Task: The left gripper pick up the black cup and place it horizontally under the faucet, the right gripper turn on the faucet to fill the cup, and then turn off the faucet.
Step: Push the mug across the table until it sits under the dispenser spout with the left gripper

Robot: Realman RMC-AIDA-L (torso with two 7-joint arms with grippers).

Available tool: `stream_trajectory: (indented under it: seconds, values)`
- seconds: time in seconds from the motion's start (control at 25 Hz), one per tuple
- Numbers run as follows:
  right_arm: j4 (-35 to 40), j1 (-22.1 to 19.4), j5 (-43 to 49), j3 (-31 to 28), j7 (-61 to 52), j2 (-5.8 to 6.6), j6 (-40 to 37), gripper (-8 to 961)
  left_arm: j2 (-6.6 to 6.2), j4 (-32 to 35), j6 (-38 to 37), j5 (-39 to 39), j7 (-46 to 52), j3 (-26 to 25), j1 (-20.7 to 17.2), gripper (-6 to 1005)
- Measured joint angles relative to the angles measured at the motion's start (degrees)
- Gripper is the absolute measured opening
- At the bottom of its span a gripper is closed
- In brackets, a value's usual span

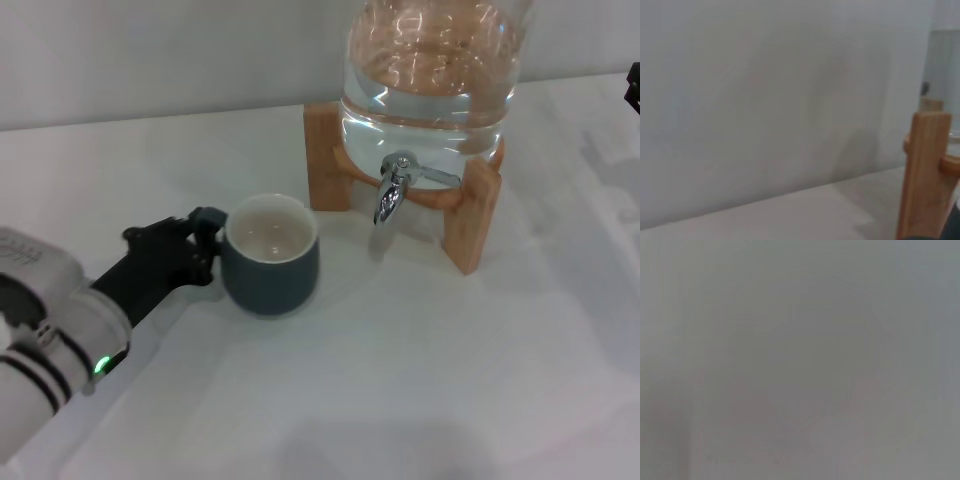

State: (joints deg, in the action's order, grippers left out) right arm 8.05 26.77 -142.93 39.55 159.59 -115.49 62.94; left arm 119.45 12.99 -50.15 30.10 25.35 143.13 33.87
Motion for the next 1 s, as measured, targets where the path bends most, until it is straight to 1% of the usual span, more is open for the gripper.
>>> stream_trajectory:
  seconds: [0.12, 0.28, 0.56, 0.76, 1.0]
  values:
    - [-0.01, 0.11, -0.01, 0.0, 0.04, 0.0, 0.0, 842, 0.07, 1.29, 2.21, -2.06, -0.04, 0.02, 1.81, 115]
    - [0.03, 0.34, 0.01, 0.0, -0.01, 0.0, 0.13, 842, 0.2, 3.14, 5.01, -3.16, -0.1, -0.13, 2.86, 114]
    - [0.04, 0.64, 0.03, 0.0, -0.04, -0.06, 0.24, 842, 0.45, 6.82, 8.03, -3.08, -3.61, -0.07, 2.94, 112]
    - [0.04, 0.69, 0.03, 0.0, -0.04, -0.25, 0.59, 842, 0.51, 7.31, 8.3, -3.0, -4.28, -0.05, 3.44, 111]
    - [-0.02, 0.68, 0.02, 0.0, -0.06, -0.26, 0.7, 842, 0.59, 8.48, 12.09, -3.09, -4.29, 0.02, 4.63, 110]
